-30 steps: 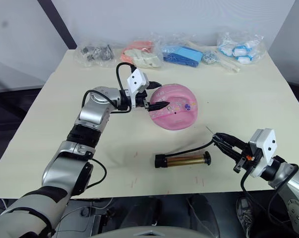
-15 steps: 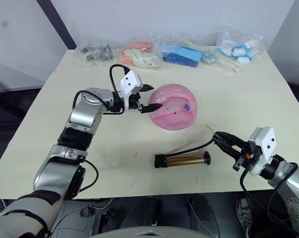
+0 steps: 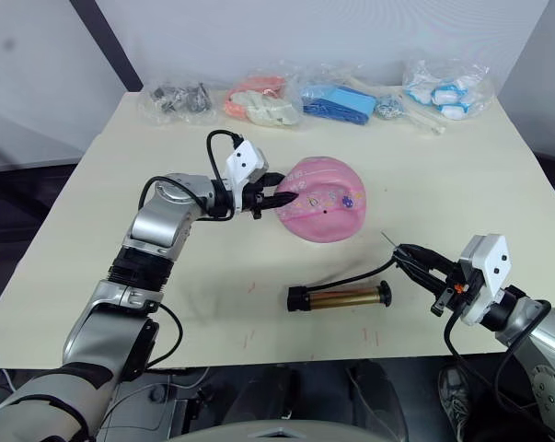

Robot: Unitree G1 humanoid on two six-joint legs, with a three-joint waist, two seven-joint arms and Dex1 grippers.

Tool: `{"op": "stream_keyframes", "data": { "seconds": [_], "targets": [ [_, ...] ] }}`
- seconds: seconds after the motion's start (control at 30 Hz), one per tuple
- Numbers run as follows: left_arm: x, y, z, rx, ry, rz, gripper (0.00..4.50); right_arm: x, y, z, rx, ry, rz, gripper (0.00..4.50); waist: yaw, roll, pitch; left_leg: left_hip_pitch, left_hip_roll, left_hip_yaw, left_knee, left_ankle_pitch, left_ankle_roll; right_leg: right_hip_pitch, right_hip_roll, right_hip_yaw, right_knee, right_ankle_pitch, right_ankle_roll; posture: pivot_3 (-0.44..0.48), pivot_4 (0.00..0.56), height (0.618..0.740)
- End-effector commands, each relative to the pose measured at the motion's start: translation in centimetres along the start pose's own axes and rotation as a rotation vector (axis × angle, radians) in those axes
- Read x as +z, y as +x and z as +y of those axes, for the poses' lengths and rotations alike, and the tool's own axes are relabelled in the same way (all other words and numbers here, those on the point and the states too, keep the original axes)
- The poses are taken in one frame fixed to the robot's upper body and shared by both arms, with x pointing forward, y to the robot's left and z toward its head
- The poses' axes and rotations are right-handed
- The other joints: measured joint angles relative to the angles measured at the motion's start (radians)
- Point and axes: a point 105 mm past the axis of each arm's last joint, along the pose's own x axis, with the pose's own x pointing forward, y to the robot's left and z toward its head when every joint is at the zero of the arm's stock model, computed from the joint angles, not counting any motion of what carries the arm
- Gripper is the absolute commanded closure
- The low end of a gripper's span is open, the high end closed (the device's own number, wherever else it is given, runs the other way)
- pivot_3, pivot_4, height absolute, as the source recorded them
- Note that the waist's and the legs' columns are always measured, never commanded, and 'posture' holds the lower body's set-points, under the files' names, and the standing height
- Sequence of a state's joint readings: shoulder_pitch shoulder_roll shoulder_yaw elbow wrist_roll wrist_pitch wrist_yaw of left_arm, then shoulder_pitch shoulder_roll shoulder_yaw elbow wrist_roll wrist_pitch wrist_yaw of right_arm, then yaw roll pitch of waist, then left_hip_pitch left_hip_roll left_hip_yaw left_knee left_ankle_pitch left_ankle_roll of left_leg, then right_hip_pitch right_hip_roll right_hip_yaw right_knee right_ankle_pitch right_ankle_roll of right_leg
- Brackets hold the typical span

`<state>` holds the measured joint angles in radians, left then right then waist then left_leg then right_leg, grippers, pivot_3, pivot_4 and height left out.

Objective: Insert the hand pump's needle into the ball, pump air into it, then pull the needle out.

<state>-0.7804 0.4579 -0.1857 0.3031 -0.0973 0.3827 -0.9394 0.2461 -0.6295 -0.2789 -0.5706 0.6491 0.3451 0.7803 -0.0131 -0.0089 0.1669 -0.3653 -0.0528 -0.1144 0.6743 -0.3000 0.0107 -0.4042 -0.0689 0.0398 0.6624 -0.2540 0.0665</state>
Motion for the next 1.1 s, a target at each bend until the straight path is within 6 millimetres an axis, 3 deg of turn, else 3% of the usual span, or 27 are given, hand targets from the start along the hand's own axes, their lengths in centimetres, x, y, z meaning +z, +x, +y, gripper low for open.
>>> {"op": "stream_keyframes", "data": {
  "seconds": [0.03, 0.1, 0.73, 1.1],
  "targets": [
    [0.7, 0.0, 0.1, 0.036, 0.024, -0.018, 4.01, 0.8, 0.1, 0.5, 0.023, -0.027, -0.022, 4.12, -0.001, 0.000, 0.000, 0.000, 0.000, 0.000, 0.000, 0.000, 0.000, 0.000, 0.000, 0.000, 0.000, 0.000, 0.000, 0.000, 0.150, 0.740],
    [0.7, 0.1, 0.2, 0.051, 0.022, -0.020, 4.47, 0.9, 0.2, 0.6, 0.026, -0.025, -0.021, 4.12, -0.001, 0.000, 0.000, 0.000, 0.000, 0.000, 0.000, 0.000, 0.000, 0.000, 0.000, 0.000, 0.000, 0.000, 0.000, 0.000, 0.150, 0.740],
    [1.2, 0.7, -1.4, 0.137, -0.004, -0.012, 4.47, 1.7, 3.4, 1.4, 0.107, 0.160, 0.147, 4.12, 0.001, 0.000, 0.000, 0.000, 0.000, 0.000, 0.001, 0.000, 0.000, 0.000, 0.000, 0.000, 0.001, 0.000, 0.000, 0.000, 0.150, 0.740],
    [1.5, 1.4, -2.5, 0.154, -0.011, -0.016, 4.47, 2.6, 6.4, -0.3, 0.114, 0.412, 0.269, 4.12, 0.005, -0.001, 0.000, -0.001, 0.000, 0.000, 0.002, 0.000, 0.000, 0.000, -0.001, 0.000, 0.001, 0.001, 0.000, 0.000, 0.150, 0.740]
  ]
}}
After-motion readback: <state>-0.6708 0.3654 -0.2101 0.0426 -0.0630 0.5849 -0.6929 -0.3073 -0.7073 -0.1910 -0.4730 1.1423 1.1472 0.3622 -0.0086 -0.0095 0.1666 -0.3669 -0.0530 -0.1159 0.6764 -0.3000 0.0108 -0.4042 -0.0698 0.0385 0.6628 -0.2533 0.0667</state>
